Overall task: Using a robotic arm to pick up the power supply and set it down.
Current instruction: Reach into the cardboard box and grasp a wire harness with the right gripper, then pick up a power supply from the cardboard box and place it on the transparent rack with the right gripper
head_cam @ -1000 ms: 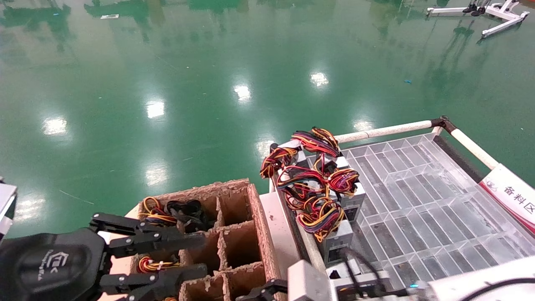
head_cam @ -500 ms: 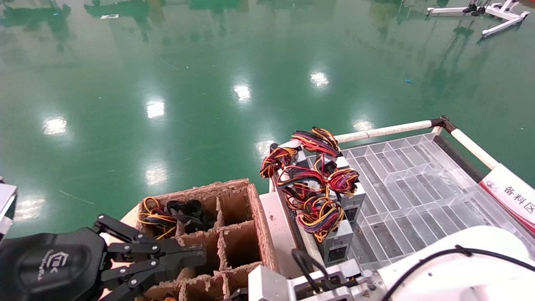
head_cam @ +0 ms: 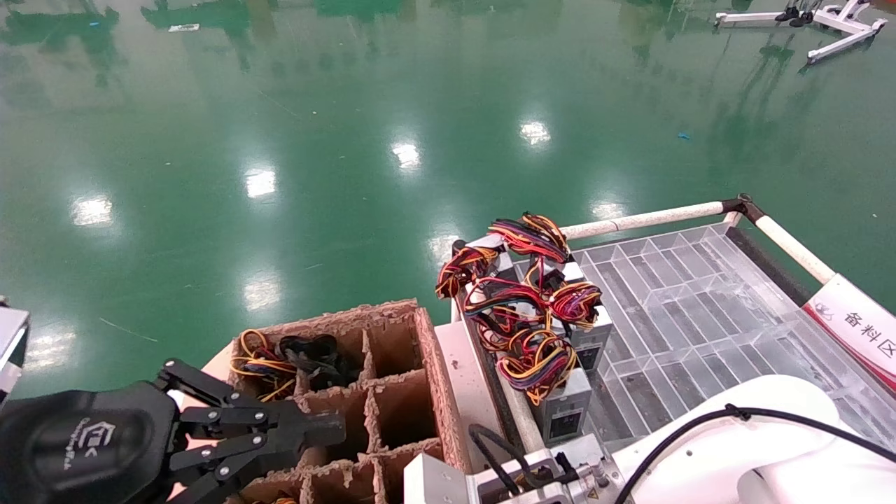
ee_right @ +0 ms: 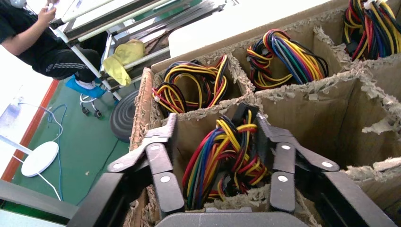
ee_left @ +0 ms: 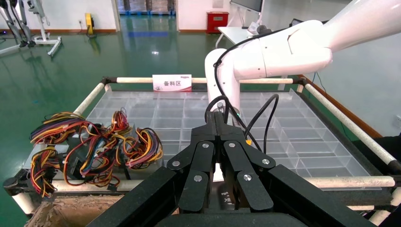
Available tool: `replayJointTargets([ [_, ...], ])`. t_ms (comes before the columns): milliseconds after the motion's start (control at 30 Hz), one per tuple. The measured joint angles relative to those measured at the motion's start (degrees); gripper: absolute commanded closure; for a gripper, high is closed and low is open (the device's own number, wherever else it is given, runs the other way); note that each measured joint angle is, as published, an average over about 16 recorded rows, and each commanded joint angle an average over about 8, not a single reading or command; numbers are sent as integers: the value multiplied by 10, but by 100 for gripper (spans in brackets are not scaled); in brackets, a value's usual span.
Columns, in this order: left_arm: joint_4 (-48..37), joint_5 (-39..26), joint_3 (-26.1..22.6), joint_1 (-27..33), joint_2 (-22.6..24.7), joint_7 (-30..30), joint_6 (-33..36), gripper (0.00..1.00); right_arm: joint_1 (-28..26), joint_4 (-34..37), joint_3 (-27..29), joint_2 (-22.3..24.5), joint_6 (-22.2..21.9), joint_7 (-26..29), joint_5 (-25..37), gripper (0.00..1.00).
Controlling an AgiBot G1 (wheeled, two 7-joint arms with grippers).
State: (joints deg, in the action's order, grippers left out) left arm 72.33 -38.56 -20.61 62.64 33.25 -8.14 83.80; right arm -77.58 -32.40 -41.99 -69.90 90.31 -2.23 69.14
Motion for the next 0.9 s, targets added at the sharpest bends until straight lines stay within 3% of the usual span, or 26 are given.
replayJointTargets([
  [567, 0, 0, 0, 0, 0, 0, 0, 0, -8, 30, -41, 6, 5, -22, -43, 100],
  [900, 0, 0, 0, 0, 0, 0, 0, 0, 7, -8, -54, 47, 9, -23, -132, 100],
])
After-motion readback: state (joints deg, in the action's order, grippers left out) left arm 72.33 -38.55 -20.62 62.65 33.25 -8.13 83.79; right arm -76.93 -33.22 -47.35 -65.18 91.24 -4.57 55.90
